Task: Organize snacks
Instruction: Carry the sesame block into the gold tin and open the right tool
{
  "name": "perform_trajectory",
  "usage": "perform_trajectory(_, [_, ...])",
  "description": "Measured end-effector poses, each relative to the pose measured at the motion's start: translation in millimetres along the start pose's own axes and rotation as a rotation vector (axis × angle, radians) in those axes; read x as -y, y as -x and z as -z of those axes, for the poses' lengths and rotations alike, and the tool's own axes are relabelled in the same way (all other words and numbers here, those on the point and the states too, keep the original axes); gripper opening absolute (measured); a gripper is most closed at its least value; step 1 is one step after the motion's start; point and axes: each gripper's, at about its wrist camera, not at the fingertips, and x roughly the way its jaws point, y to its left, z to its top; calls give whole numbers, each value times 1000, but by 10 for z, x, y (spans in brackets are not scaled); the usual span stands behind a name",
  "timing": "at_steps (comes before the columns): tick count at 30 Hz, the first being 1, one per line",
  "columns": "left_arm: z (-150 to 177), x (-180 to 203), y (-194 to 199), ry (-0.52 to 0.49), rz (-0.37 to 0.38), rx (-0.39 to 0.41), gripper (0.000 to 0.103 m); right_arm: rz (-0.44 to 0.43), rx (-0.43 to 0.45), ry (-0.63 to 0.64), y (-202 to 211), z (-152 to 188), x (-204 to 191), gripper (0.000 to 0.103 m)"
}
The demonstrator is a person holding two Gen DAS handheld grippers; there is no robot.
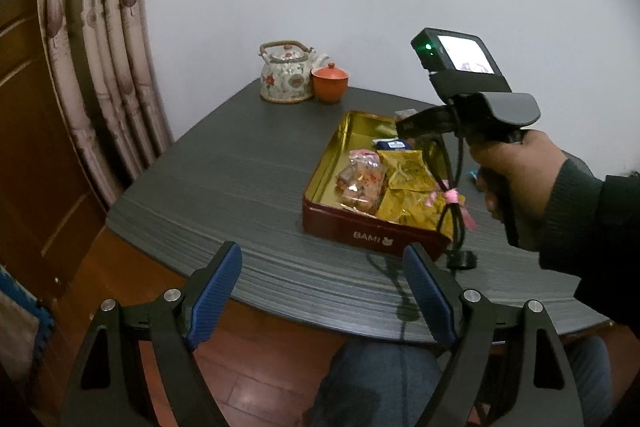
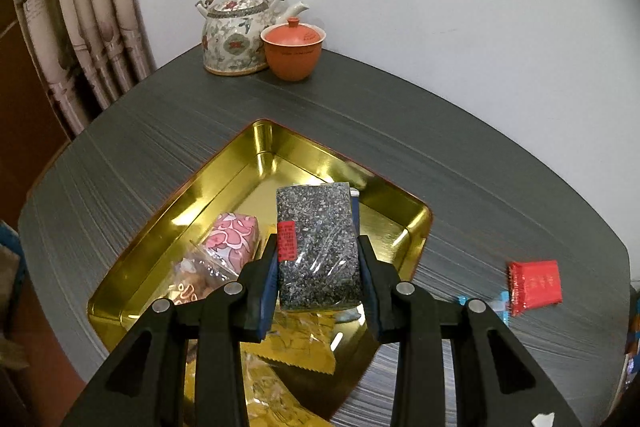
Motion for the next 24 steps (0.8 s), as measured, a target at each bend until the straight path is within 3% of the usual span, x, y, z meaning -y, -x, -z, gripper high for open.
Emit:
perform_trajectory(14, [7, -7, 1, -4, -7, -12, 83, -34, -20, -13, -177, -45, -121, 34])
perform_trajectory(16, [10, 3, -7, -8, -9, -14, 83, -25, -8, -11, -157, -46, -134, 39])
perform_trajectory(18, [10, 19, 6, -16, -14, -7, 83, -24, 8, -4, -115, -45, -140, 54])
perform_trajectory(19, [16, 38, -2, -20, -14, -5, 83, -17, 17, 4, -90, -46, -143, 57])
perform_trajectory(24, [37, 135, 24, -59, -18, 12, 83, -12, 42, -13, 50, 35, -20, 59])
